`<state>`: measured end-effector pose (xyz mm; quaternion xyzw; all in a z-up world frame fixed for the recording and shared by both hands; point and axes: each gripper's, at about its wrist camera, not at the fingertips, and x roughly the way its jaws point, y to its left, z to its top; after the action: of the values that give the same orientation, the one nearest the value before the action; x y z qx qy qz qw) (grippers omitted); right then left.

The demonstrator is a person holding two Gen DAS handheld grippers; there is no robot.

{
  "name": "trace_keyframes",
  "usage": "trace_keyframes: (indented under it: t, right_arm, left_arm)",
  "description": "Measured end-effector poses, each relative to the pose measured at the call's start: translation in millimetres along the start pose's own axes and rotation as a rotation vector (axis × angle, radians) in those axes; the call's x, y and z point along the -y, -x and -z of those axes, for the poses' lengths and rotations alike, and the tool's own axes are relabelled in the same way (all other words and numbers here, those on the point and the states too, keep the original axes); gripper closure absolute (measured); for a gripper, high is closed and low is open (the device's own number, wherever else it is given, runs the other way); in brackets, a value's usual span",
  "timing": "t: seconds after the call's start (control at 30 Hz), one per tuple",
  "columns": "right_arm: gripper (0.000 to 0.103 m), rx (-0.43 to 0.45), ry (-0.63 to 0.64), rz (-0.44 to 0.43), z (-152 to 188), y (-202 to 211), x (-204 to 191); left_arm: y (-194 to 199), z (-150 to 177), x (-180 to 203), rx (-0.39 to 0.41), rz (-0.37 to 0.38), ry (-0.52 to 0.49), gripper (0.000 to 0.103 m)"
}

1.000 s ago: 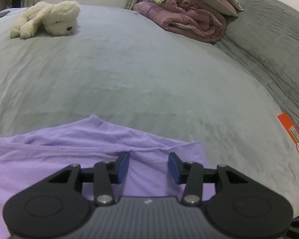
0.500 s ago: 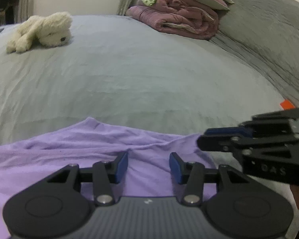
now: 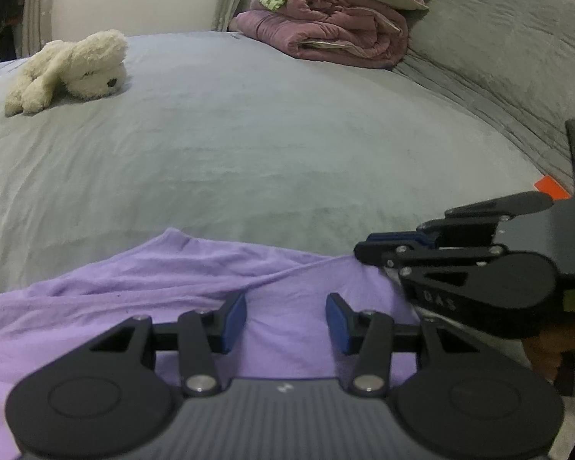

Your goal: Fold clothes

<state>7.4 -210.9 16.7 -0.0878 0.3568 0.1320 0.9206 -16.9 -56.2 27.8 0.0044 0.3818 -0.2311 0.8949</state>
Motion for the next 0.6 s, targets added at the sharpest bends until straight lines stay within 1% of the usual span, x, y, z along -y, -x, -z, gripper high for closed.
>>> trace_keyframes:
  t: [0.03, 0.1, 0.17, 0.2, 0.3, 0.37, 0.47, 0.53, 0.6]
  right_arm:
    - [0.099, 0.0, -0.016, -0.007, 0, 0, 3]
    - [0.099, 0.004, -0.007, -0.009, -1, 3, 4]
    - [0.098, 0.019, -0.033, -0.005, -4, 10, 8]
    - [0.096, 0.027, -0.047, -0.002, -5, 13, 10]
    - [0.094, 0.074, -0.091, -0.063, -8, 29, 13]
    - [0.094, 0.077, -0.083, -0.113, -8, 33, 7]
    - [0.094, 0.058, -0.035, -0.134, -3, 32, -8]
    - [0.094, 0.039, -0.019, -0.127, 0, 28, -14]
    - [0.095, -0.002, -0.022, -0.103, 1, 20, -15]
  left_arm:
    - [1, -1, -1, -0.002, 0.003, 0.005, 0.055]
    - [3, -2, -3, -0.006, 0.009, 0.017, 0.055]
    - [7, -5, -8, -0.003, 0.012, 0.047, 0.055]
    - [10, -5, -11, 0.0, 0.011, 0.065, 0.055]
    - [17, -6, -20, 0.014, -0.002, 0.098, 0.055]
    - [18, -6, -24, 0.017, -0.017, 0.11, 0.055]
    - [14, -3, -27, 0.005, -0.036, 0.114, 0.055]
    - [12, -1, -25, 0.007, -0.045, 0.098, 0.055]
    - [10, 0, -23, 0.01, -0.052, 0.085, 0.055]
